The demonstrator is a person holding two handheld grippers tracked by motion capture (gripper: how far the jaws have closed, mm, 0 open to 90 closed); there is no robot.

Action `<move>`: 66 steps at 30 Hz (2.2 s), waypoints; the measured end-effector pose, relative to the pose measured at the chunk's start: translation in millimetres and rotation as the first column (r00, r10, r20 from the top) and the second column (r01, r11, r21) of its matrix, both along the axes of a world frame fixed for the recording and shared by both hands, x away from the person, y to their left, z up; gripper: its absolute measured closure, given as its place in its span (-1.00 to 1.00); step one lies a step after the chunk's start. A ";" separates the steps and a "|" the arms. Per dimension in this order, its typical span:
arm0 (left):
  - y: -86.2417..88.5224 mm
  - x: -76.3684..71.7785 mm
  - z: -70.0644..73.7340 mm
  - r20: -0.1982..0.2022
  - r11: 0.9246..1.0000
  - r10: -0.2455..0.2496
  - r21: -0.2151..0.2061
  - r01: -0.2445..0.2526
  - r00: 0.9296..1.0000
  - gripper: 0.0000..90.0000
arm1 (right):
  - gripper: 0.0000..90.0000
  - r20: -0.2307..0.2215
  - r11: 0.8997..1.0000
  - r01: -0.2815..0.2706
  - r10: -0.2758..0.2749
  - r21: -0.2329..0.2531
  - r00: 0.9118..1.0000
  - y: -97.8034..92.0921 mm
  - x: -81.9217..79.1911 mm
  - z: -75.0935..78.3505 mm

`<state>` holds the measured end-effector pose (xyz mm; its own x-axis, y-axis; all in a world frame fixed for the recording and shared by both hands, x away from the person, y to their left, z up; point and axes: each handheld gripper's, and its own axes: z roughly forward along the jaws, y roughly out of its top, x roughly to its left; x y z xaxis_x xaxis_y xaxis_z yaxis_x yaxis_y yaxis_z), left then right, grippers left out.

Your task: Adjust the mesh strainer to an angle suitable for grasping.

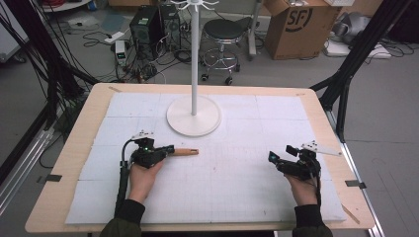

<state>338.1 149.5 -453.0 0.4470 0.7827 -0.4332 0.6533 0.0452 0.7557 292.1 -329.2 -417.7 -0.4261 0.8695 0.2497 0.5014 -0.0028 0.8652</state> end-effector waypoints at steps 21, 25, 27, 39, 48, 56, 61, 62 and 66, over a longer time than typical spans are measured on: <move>26.0 2.5 -0.8 -0.024 0.990 0.104 0.101 -0.101 0.994 1.00 | -0.68 -0.004 1.000 -0.002 0.002 0.001 1.000 1.5 0.5 -0.8; 27.1 1.6 0.3 -0.040 0.992 0.095 0.092 -0.091 0.995 1.00 | -0.68 -0.004 1.000 -0.005 0.005 0.009 1.000 0.8 0.0 -0.5; 26.7 -0.5 2.0 -0.040 0.991 0.087 0.103 -0.083 0.995 1.00 | -0.68 0.001 1.000 -0.005 0.004 0.009 1.000 -0.1 0.0 -0.3; 25.6 -2.1 2.4 -0.040 0.990 0.079 0.124 -0.074 0.996 1.00 | -0.67 0.000 1.000 -0.001 0.001 0.016 1.000 -0.6 -0.3 0.0; 19.9 -10.9 7.2 -0.054 0.985 0.048 0.168 -0.038 0.997 1.00 | -0.67 0.003 1.000 -0.003 0.003 0.011 1.000 0.0 -0.4 -0.1; 21.9 -26.5 5.9 -0.049 0.988 0.032 0.152 -0.024 0.998 1.00 | -0.67 0.002 1.000 -0.004 0.004 0.012 1.000 -0.1 -1.0 0.3; 20.6 -33.9 6.4 -0.048 0.987 0.025 0.162 -0.017 0.999 1.00 | -0.67 0.003 1.000 -0.002 0.002 0.012 1.000 0.3 -1.0 0.5; 20.7 -35.0 6.6 -0.051 0.987 0.026 0.161 -0.018 0.998 1.00 | -0.67 0.002 1.000 -0.003 0.003 0.012 1.000 0.4 -1.1 0.6; 19.4 -40.6 7.0 -0.056 0.987 0.021 0.162 -0.011 0.998 1.00 | -0.67 0.002 1.000 -0.005 0.005 0.012 1.000 0.6 -1.4 0.8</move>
<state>297.5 168.9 -446.0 0.4118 0.8514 -0.3248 0.6962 -0.0640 0.7149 290.7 -328.6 -416.9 -0.4306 0.8644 0.2596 0.4998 -0.0111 0.8660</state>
